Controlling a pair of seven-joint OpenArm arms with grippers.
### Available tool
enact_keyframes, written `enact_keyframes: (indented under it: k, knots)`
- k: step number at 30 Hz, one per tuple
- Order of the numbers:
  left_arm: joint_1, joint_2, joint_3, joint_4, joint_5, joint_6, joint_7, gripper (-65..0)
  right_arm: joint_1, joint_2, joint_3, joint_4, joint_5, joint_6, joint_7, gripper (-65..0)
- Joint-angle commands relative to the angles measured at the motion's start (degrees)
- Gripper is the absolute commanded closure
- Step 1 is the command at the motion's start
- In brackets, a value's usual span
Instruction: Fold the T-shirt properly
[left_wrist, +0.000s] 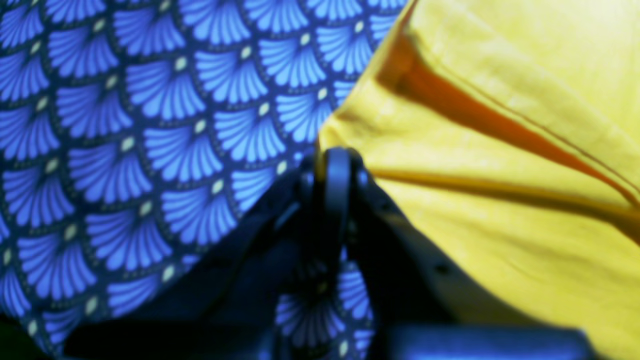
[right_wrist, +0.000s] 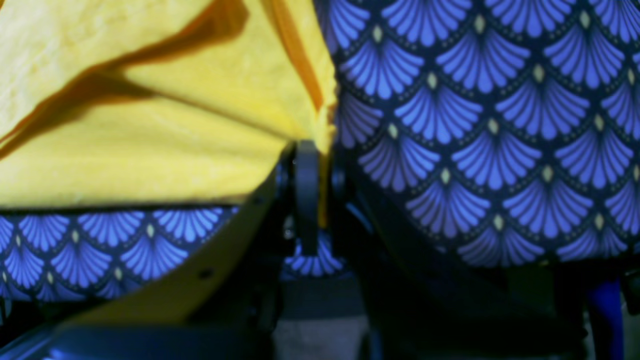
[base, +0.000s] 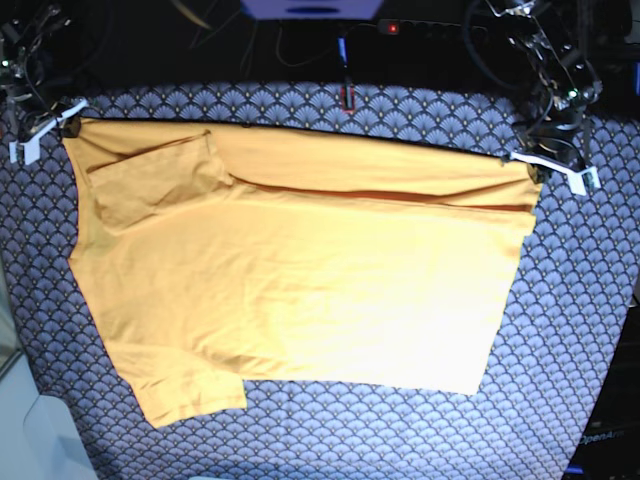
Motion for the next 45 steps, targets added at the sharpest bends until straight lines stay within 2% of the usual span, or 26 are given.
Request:
enact_keyframes:
  k: [1, 7, 12, 22, 28, 45]
  knots:
    - [0.2, -0.8, -0.4, 0.9, 1.1, 1.0, 0.1, 0.0, -0.4, 0.9, 0.3, 0.7, -1.3, -0.7, -0.5, 0.0]
    - [1.7, -0.8, -0.4, 0.9, 1.1, -2.6, 0.0, 0.0, -0.5, 0.9, 0.3, 0.6, -1.3, -0.7, -0.5, 0.0]
    - [2.5, -1.8, -0.4, 0.9, 1.2, -2.6, 0.0, 0.0, -0.4, 0.9, 0.3, -1.3, -1.3, -0.7, -0.4, 0.0]
    - [3.9, -1.7, -0.1, 0.9, 1.2, -2.6, -0.1, 0.0, -0.4, 0.9, 0.2, -1.8, -1.3, -0.7, -0.3, 0.0]
    - [5.9, -1.5, 0.0, 0.4, 1.2, -2.6, -5.7, 0.0, -0.5, 0.9, 0.2, -2.0, -1.3, -0.7, 1.2, 0.0]
    - [5.3, -1.9, -0.1, 0.3, 1.2, -2.6, -5.6, 0.0, -0.5, 0.9, 0.2, -2.0, -1.3, -0.7, 1.2, 0.0]
